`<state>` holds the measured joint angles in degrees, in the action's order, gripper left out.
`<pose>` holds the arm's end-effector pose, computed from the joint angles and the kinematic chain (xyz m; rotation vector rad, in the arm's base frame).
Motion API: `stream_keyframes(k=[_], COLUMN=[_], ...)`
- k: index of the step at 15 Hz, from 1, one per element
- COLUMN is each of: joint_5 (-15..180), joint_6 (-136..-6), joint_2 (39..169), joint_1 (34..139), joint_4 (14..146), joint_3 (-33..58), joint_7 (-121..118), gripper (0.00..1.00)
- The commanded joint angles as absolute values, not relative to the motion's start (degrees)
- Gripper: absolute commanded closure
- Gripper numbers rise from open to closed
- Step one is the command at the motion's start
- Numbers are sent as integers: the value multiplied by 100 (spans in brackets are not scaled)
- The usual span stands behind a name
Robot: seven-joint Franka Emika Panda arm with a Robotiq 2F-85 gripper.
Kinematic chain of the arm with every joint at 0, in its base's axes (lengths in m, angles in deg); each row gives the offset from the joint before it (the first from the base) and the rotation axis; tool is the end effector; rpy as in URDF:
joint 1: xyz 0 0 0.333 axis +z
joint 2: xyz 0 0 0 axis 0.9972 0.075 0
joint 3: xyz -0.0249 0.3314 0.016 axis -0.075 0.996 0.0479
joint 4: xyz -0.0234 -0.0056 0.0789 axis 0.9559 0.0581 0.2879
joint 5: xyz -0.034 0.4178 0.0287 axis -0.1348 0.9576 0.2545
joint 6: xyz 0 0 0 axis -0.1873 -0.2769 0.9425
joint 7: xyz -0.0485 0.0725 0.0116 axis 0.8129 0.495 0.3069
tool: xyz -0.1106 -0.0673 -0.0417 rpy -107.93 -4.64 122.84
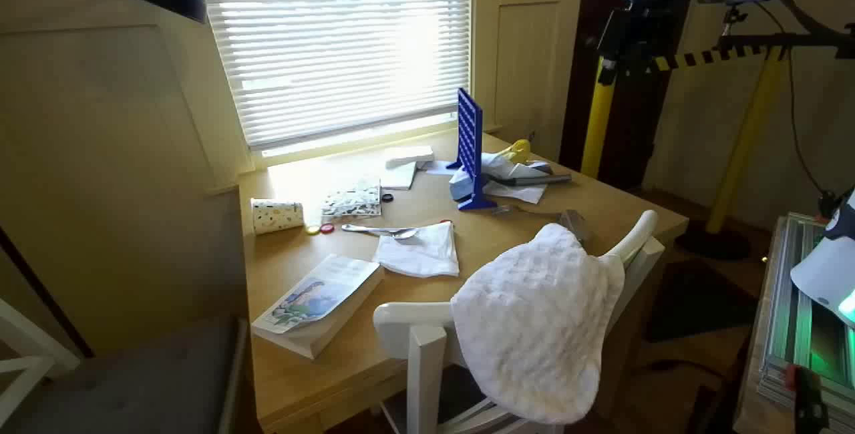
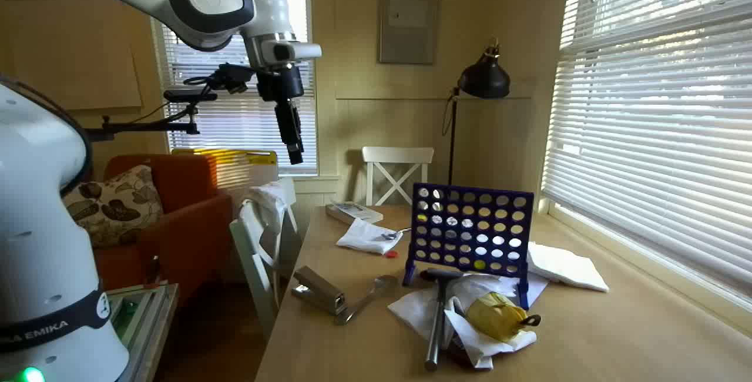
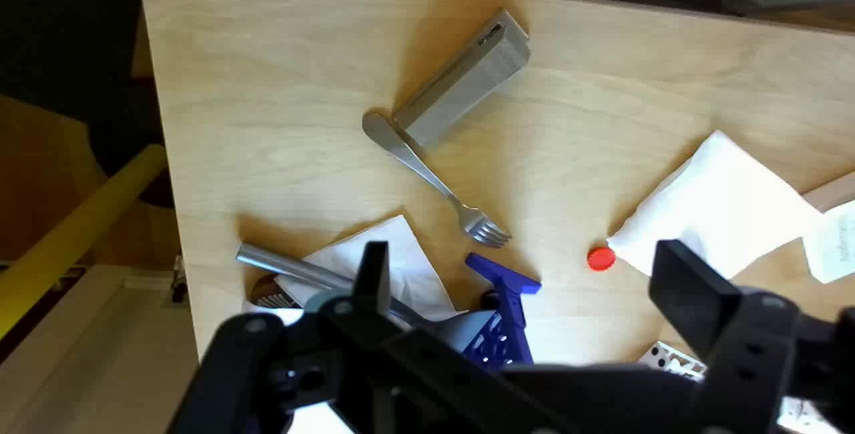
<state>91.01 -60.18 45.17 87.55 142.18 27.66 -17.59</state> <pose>0.3555 0.0817 0.4320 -3.1000 0.3423 -0.3048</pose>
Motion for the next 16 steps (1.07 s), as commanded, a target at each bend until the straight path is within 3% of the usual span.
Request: stream_keyframes(k=[1, 6, 12, 15, 16], joint_5=[9095, 9421, 9532, 8988, 9220], joint_6=[-6000, -6281, -8737, -8136, -8464], joint_2=[4518, 4995, 7037, 7491, 7223], joint_1=[8759, 8643, 8061, 7883, 8101], joint_4=[14206, 14143, 14115, 13941, 14182], joint_3=[2759, 2665, 2619, 2909, 2575], joint_7=[-1760, -2102, -3064, -4170, -3535], gripper=[0, 0, 0, 0, 0])
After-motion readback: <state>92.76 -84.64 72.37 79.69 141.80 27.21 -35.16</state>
